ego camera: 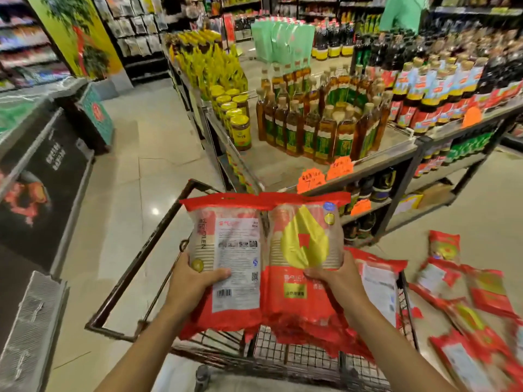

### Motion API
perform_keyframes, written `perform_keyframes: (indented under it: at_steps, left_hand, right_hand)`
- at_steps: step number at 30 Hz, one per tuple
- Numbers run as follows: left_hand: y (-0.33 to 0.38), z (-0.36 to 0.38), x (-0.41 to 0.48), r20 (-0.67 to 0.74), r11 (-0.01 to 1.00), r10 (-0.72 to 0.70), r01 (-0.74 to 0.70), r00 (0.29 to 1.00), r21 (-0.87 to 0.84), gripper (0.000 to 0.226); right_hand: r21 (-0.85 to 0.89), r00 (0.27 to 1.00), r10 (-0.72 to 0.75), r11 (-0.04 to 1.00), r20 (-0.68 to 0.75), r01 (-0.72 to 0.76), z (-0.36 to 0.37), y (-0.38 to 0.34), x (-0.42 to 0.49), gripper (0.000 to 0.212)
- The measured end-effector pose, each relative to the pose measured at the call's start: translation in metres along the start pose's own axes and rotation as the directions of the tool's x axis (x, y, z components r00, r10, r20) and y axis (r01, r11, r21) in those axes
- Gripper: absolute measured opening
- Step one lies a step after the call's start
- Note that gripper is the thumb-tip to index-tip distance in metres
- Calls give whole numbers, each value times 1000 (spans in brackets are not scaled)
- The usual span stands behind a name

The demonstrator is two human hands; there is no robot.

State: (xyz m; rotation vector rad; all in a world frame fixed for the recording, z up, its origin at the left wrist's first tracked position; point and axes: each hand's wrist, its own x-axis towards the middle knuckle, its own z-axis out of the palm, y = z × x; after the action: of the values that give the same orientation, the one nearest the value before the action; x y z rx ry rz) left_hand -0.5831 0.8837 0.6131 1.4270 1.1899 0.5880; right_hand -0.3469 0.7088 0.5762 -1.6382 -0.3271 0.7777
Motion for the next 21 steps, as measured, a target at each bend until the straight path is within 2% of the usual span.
perform_keyframes:
  at_steps: [4, 9, 14, 17, 18, 21]
  left_hand:
    - [-36, 30, 70, 121, 984, -171, 165, 978, 60, 74]
    - [-77, 62, 143, 153, 946, -310, 288, 938, 152, 71]
    - [-118, 88, 209, 190, 927, -339, 294, 921, 231, 82]
    - [-139, 99, 233, 213, 917, -373, 325, 903, 230, 79]
    - [-142, 101, 238, 233, 915, -382, 331, 894, 228, 80]
    - [-152, 102, 255, 276, 914, -382, 317, 882, 252, 79]
  right_hand:
    - [-1, 992, 114, 993, -53, -114, -5, 31, 44, 60]
    - [-11, 968, 219, 975, -124, -222, -3, 76, 91, 59]
    - [6, 913, 354, 933, -203, -361, 7, 108, 126, 56]
    - [-39, 890, 403, 907, -214, -420, 7, 135, 147, 86]
    - [-62, 891, 399, 905, -216, -421, 8, 144, 151, 89]
    - [-110, 886, 403, 894, -228, -434, 14, 150, 156, 74]
